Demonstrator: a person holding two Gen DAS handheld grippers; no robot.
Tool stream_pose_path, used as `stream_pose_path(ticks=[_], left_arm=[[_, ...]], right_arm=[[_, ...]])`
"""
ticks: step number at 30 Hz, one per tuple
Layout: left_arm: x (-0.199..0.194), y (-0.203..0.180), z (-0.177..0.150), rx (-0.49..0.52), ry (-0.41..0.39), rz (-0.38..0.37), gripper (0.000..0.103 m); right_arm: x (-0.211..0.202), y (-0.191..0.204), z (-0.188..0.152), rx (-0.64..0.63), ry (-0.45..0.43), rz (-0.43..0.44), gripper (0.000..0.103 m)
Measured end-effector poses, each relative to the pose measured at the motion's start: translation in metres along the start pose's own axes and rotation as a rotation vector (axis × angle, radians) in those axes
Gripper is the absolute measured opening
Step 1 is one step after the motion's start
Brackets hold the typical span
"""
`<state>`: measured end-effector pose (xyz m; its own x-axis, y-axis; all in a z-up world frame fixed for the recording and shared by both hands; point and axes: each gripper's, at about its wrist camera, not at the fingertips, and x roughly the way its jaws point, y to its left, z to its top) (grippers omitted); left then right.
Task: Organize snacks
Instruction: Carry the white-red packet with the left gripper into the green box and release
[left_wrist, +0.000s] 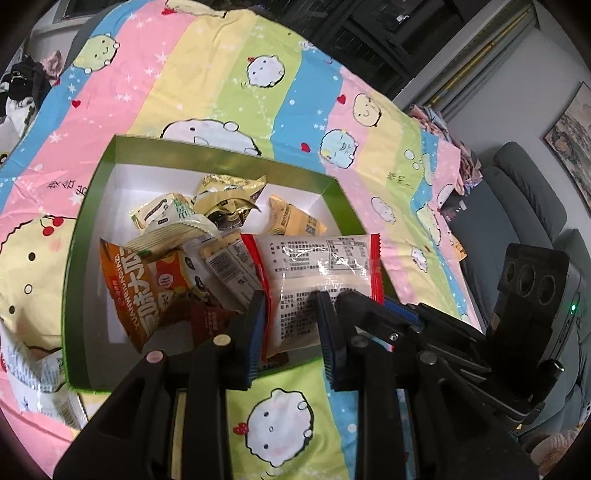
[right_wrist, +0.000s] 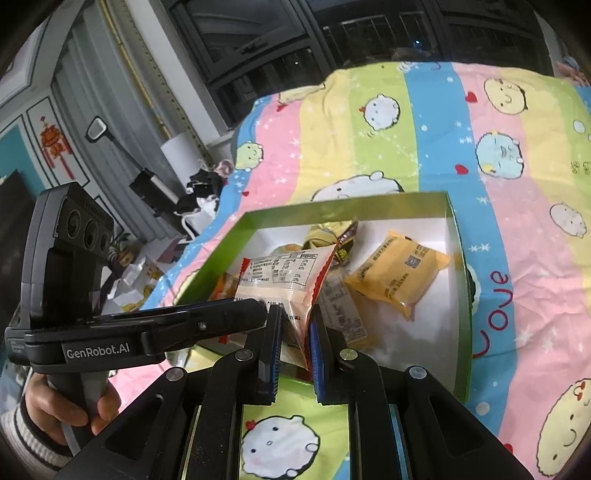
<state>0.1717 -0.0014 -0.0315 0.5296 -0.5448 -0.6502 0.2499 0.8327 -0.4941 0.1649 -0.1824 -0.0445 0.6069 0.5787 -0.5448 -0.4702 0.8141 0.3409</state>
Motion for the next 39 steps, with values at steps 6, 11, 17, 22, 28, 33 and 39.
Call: stream_pose_path(ticks=[6, 11, 17, 22, 28, 33, 39], left_arm=[[0.016, 0.010, 0.001, -0.019, 0.034, 0.022, 0.026], [0.023, 0.014, 0.000, -0.025, 0.050, 0.045, 0.032], [0.024, 0.014, 0.001, -0.028, 0.044, 0.083, 0.044], [0.017, 0.011, 0.001, -0.024, 0.013, 0.073, 0.076], [0.011, -0.001, 0.000, 0.000, -0.007, 0.062, 0.079], [0.001, -0.011, -0.001, 0.032, -0.039, 0.083, 0.087], [-0.009, -0.021, -0.005, 0.076, -0.070, 0.118, 0.093]], right_arm=[[0.018, -0.008, -0.002, 0.007, 0.045, -0.013, 0.016], [0.027, -0.010, -0.004, 0.021, 0.076, -0.018, 0.016], [0.029, -0.010, -0.005, 0.021, 0.078, -0.030, 0.016], [0.022, -0.012, -0.006, 0.023, 0.061, -0.065, 0.020], [0.010, -0.012, -0.006, 0.025, 0.031, -0.092, 0.030], [-0.002, -0.009, -0.004, 0.016, 0.005, -0.119, 0.047], [-0.014, -0.010, -0.008, 0.034, -0.007, -0.132, 0.068]])
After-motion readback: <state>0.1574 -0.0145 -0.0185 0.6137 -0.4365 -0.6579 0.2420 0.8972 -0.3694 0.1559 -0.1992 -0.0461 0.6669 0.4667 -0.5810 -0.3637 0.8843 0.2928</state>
